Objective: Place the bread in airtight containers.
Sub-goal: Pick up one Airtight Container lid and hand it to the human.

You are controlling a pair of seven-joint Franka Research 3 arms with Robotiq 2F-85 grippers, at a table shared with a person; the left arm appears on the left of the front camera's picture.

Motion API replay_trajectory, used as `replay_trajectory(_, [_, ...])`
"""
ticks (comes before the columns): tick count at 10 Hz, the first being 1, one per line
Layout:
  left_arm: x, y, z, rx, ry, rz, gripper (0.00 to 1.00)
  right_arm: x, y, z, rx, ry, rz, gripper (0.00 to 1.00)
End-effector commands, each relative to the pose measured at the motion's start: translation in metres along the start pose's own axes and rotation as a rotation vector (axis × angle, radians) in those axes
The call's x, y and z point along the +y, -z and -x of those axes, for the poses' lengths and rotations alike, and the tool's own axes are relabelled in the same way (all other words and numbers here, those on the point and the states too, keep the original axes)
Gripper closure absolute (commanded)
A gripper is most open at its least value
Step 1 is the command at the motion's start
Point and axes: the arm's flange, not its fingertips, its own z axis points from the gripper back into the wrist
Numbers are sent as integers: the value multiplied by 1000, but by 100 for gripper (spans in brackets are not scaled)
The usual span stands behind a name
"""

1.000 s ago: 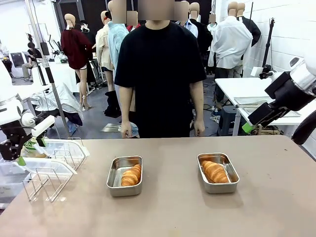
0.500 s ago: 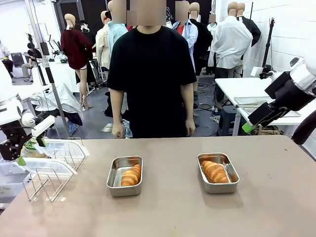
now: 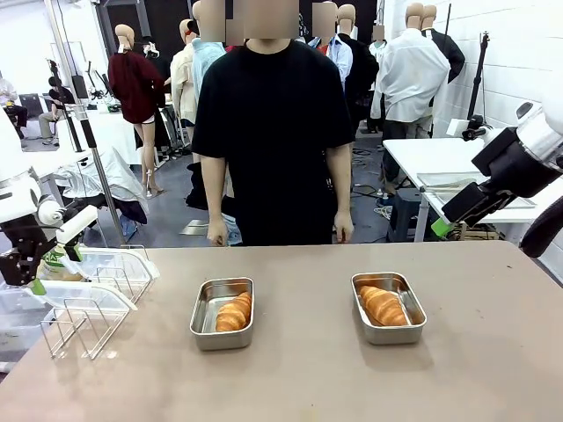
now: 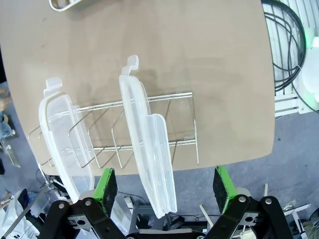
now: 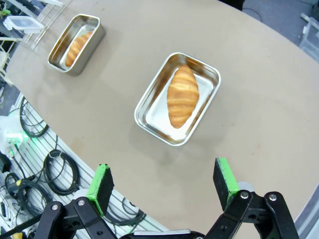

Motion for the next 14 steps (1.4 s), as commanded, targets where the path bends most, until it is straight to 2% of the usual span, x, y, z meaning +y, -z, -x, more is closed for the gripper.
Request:
replay_trajectory(1, [-1,1,2,-23,6,-1,0,0,1,0,-2,3,-12,0])
replay_trajectory(2, [0,0,0,0,0,0,0,0,1,0,-2,3,-12,0])
replay_trajectory(4, [2,19,4,-66,26,-9,0,0,1,0,-2,3,-12,0])
replay_trajectory(6, [6,41,7,-47,40,24,0,0,1,0,-2,3,-12,0])
replay_trajectory(7, [10,49,7,-33,39,-13,0,0,1,0,-2,3,-12,0])
replay_trajectory(9, [16,53,7,-26,39,-65,0,0,1,0,-2,3,-12,0])
replay_trajectory(14, [27,63,11,-48,37,-38,0,0,1,0,-2,3,-12,0])
